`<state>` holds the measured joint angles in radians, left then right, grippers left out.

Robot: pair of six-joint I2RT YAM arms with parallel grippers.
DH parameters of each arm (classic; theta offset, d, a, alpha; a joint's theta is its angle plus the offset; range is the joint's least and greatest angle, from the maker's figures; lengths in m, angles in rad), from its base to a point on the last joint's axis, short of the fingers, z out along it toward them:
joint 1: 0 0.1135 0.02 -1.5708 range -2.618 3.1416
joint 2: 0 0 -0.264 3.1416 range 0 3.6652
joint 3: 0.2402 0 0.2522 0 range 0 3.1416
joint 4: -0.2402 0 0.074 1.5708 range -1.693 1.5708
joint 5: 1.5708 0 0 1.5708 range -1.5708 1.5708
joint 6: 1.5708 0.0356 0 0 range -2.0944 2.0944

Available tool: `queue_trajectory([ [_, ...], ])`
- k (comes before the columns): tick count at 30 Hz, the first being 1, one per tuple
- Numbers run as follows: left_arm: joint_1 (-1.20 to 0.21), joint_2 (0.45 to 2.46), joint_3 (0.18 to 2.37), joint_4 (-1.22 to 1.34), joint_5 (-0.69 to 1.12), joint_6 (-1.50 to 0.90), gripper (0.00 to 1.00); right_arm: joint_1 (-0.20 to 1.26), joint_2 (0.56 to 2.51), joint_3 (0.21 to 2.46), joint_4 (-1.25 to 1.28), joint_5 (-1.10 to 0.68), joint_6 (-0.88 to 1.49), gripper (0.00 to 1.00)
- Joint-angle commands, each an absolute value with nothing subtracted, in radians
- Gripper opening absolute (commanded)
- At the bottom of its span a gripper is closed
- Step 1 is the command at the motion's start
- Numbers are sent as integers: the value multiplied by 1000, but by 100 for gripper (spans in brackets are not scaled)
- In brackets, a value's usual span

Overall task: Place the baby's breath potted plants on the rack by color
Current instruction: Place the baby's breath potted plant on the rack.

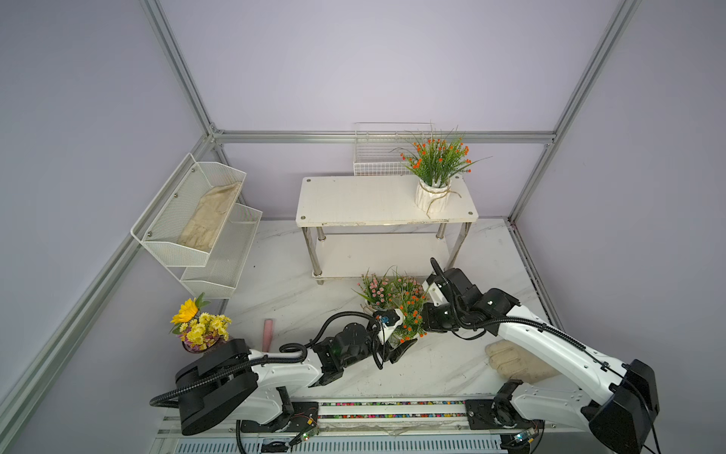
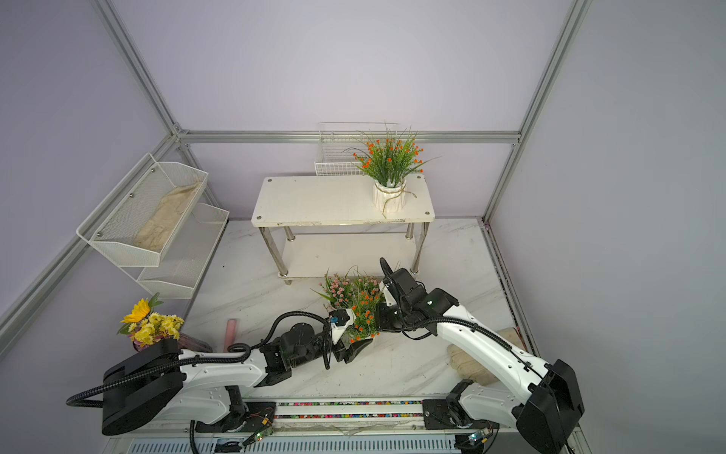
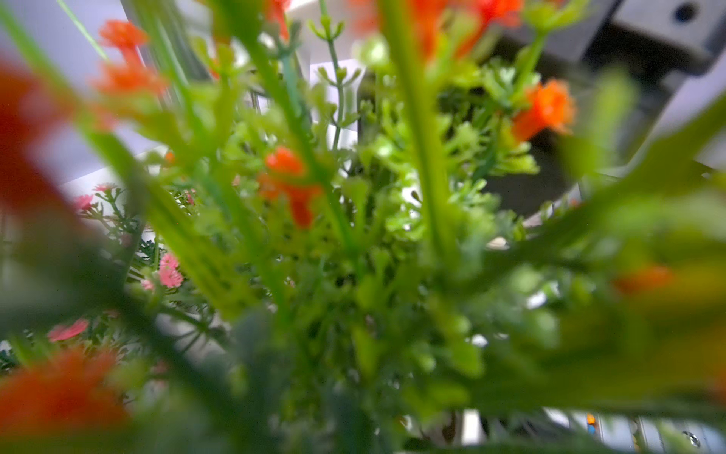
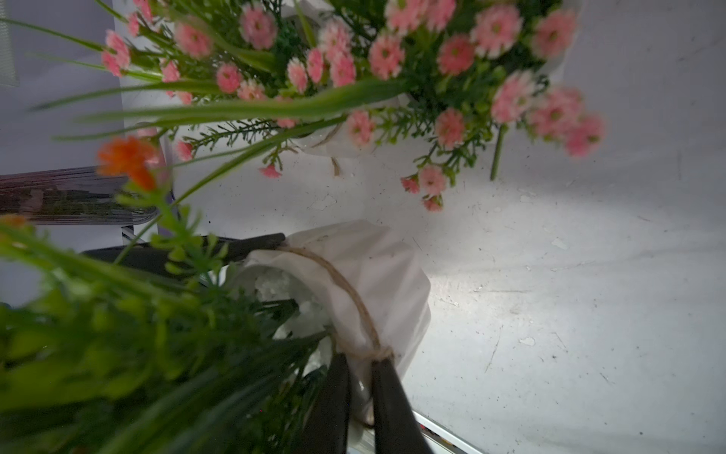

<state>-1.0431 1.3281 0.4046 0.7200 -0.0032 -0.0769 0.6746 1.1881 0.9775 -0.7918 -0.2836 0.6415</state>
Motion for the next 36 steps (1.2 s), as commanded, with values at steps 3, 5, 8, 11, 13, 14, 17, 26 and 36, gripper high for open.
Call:
queue_trajectory([
  [3,-1045,1348,449,766,5,-109,28,680,1128,1021,-737,-294,658,24],
  [5,-1045,1347,448,767,5,-110,28,679,1121,1029,-740,-286,661,27],
  [8,-1045,1344,446,767,2,-110,28,680,1124,1042,-751,-276,659,28],
  [11,-1044,1343,444,764,0,-109,27,678,1124,1065,-777,-247,651,28],
  [13,-1045,1341,443,762,0,-108,27,678,1118,1076,-788,-234,648,29],
  [14,-1045,1339,444,760,0,-107,27,677,1117,1086,-798,-225,646,29],
  [17,-1045,1315,450,734,2,-106,26,672,1108,1111,-826,-196,640,29],
  [26,-1045,1175,534,484,4,-109,23,581,1061,1149,-889,-159,601,30],
  [36,-1045,1079,665,214,-83,-119,22,499,1029,1178,-933,-140,561,31],
])
